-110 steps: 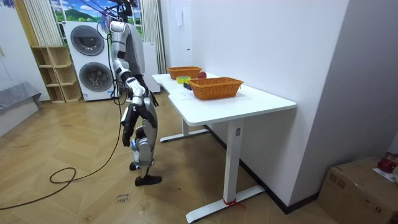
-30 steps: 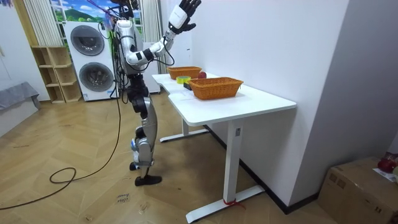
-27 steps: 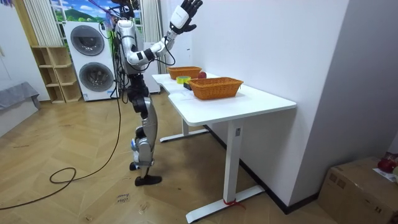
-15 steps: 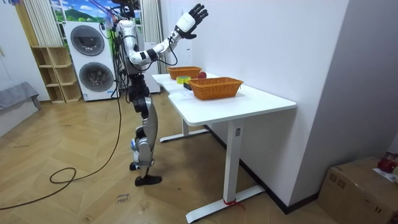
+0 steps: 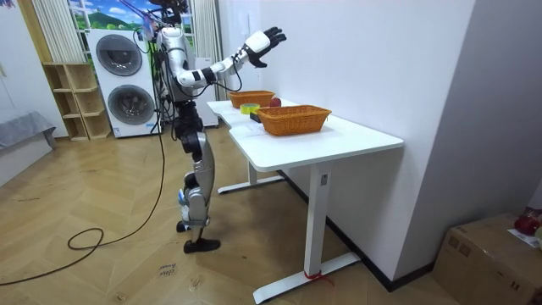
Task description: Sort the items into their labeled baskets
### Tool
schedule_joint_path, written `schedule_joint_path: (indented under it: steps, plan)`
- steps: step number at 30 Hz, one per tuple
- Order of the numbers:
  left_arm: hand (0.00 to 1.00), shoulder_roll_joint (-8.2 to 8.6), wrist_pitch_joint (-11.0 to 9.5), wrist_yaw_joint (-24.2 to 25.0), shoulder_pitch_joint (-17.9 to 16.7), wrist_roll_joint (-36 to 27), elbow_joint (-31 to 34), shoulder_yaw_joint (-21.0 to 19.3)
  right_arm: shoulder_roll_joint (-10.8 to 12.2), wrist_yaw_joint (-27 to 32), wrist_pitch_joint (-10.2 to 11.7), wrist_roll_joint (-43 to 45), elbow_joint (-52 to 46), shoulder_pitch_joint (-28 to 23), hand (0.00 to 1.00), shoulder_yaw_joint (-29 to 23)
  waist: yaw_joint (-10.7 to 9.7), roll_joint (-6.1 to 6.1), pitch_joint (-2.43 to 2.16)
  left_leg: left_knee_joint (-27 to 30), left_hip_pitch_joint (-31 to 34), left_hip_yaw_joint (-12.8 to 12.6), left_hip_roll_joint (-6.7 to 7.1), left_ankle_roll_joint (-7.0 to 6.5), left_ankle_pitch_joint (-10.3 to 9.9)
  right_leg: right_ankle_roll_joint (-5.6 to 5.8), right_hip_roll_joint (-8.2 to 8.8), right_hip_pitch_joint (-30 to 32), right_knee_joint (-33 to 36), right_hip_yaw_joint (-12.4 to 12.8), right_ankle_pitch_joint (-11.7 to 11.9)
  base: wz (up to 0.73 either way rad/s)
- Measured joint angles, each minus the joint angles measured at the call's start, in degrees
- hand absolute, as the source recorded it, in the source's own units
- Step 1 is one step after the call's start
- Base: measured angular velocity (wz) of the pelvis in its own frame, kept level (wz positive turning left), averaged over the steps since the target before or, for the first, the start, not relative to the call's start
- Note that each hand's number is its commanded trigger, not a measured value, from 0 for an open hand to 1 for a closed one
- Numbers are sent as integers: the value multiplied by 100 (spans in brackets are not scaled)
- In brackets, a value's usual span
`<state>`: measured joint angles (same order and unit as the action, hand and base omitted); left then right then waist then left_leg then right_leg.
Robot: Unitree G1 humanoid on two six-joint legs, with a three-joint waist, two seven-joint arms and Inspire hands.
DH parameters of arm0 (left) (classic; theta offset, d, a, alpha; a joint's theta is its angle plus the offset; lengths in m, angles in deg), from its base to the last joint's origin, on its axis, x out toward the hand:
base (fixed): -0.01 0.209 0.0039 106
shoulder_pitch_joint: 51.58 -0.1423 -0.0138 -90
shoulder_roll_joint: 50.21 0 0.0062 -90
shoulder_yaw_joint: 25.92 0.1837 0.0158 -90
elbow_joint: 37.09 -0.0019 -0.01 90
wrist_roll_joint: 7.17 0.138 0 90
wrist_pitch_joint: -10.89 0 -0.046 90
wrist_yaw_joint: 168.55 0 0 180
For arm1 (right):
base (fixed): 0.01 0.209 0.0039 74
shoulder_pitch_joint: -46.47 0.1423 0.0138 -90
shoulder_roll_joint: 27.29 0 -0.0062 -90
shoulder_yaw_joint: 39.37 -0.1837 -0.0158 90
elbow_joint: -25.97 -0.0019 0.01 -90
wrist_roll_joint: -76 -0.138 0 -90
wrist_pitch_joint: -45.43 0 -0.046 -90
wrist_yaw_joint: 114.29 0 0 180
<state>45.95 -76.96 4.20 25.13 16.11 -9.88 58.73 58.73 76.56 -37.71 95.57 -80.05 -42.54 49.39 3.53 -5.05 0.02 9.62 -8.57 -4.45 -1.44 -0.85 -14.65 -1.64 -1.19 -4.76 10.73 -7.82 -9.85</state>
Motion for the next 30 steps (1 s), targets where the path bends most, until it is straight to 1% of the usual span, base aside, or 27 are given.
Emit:
schedule_joint_path:
  steps: [4, 5, 6, 9, 14, 22, 23, 27, 30]
  plan:
    - [0, -7, 5, 0, 32, -6, 120, 3, 0, -300, -65, 65, 218, 6, 0, 74, -5, -18, -11, 8, -5, 3, -1, 0, 2, 0, 17, -13, -13, -22, 0, 0]
    - [0, -14, 5, 0, 36, -7, 119, 4, 0, -395, -87, 83, 367, 6, 0, 98, -3, -37, -24, 9, -11, 3, -3, 0, 3, 0, 18, -19, -14, -25, 0, 0]
    - [0, -17, 5, 0, 52, -11, 119, 5, 1, -483, -163, 100, 461, 5, 0, 135, -6, -55, -24, 8, -12, 3, -5, 0, 3, 0, 19, -19, -15, -24, 0, 0]
    - [0, -23, 3, 5, 80, -8, 93, 3, 0, -701, -276, 139, 501, 5, 0, 206, -7, -113, -5, 4, -4, -11, -19, 1, 3, 0, 27, -1, -15, -19, 0, -1]
    - [0, -30, 3, 59, 108, -6, 88, -2, 1, -1104, -321, 455, 501, 5, 0, 216, 1, -168, 5, 6, -7, -30, -23, 1, 3, -2, 22, 3, -13, -8, 1, -1]
    - [0, -57, 3, 188, 121, -5, 126, -16, 1, -1675, -331, 740, 568, 0, 0, 235, 40, -159, 12, 7, -7, -37, -52, 2, 3, -5, 23, 0, -14, -12, 8, 0]
    - [0, -57, 3, 189, 139, -4, 132, -15, 1, -1790, -350, 831, 622, 0, 0, 239, 45, -156, 14, 7, -6, -36, -54, 2, 3, -6, 22, 1, -13, -9, 9, 0]
    - [0, -57, 3, 191, 194, -4, 132, -14, 1, -2151, -545, 1148, 671, -51, 0, 260, 117, -134, 22, 8, 0, -25, -55, 2, 3, -7, 18, 0, -13, -13, 9, 0]
    - [0, -57, 5, 192, 220, -2, 130, -14, 3, -2355, -597, 1244, 672, -67, 0, 261, 137, -135, 21, 11, 6, -6, -54, 2, 3, -7, 19, 1, -15, -18, 10, 0]
